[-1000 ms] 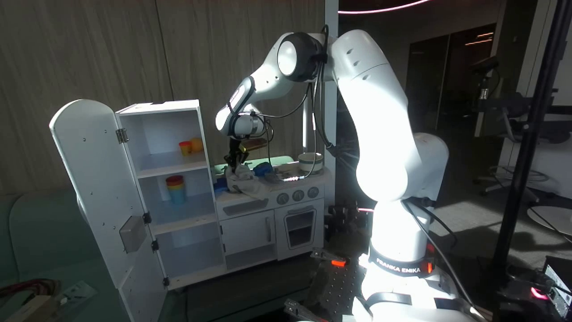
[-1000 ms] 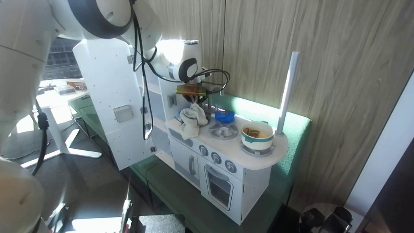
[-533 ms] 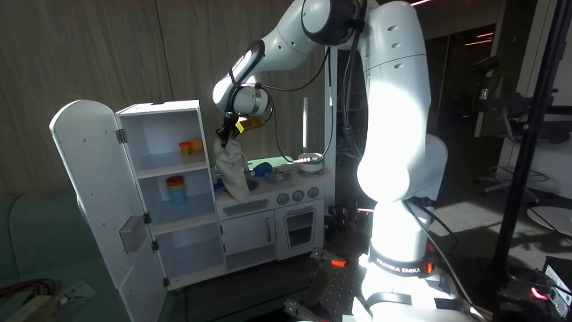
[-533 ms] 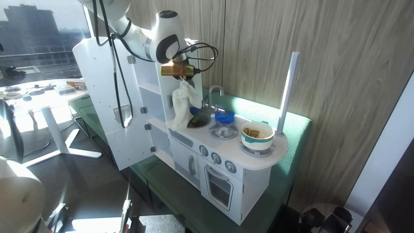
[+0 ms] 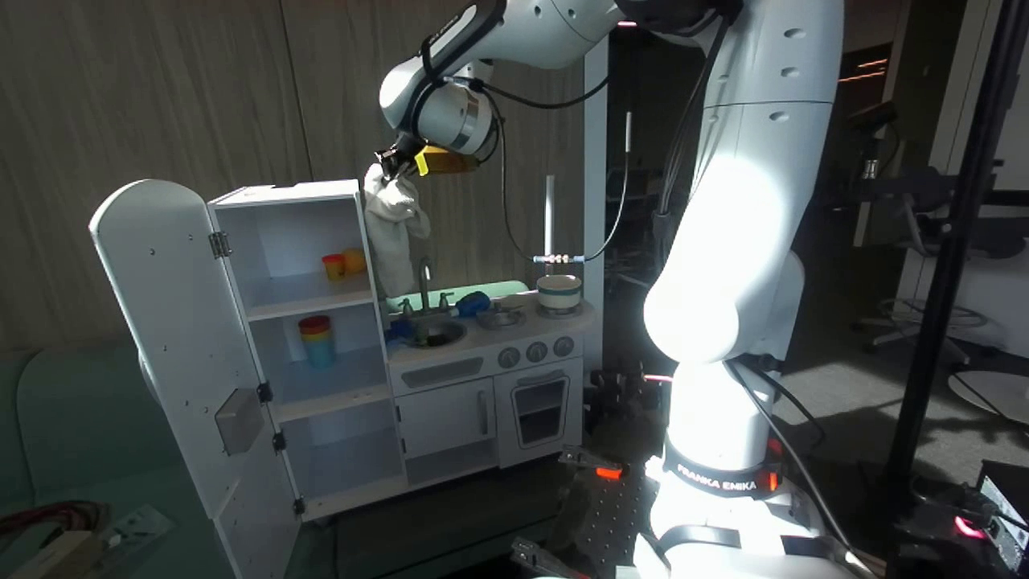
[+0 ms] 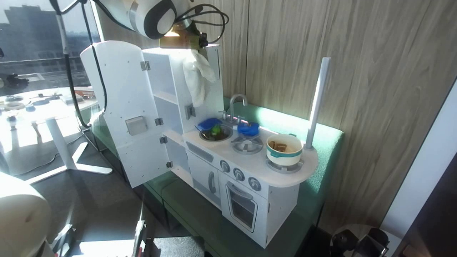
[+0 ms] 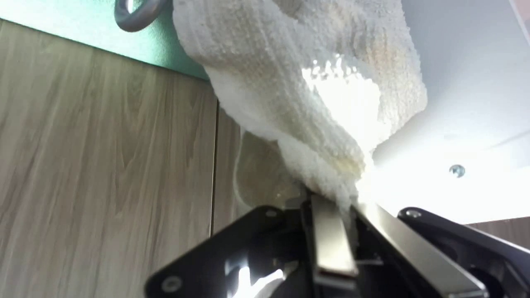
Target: Use the towel to wipe the sink then place it back on top of the cabinet.
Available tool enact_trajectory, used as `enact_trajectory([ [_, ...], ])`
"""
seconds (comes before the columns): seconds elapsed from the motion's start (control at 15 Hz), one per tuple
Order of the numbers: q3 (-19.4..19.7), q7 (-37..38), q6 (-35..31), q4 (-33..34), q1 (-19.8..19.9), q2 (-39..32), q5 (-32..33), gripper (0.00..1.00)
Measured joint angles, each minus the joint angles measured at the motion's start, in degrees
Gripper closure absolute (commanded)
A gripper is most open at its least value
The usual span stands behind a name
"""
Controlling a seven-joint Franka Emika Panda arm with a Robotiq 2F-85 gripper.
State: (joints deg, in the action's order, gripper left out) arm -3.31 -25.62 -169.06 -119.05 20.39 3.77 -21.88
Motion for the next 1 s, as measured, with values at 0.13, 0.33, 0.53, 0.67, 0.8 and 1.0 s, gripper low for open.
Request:
enact_trajectory([
  [0.13,-0.01,-0.06,-3.75,0.52,-0.50,1.46,-2.33,0.97],
  [0.33,-0.31,0.04,-10.34,2.28,-1.88,1.49,-3.55,0.97],
  [0.53,-1.70,0.32,-15.91,4.58,-3.52,0.11,-3.55,0.97],
  [0.67,-3.09,0.62,-18.21,6.43,-4.26,-1.83,-3.22,0.97],
  [0.8,-4.19,0.66,-19.62,8.57,-4.74,-4.68,-2.84,0.97],
  [1.0,-4.46,0.66,-20.22,12.20,-5.94,-9.58,-1.91,0.96],
])
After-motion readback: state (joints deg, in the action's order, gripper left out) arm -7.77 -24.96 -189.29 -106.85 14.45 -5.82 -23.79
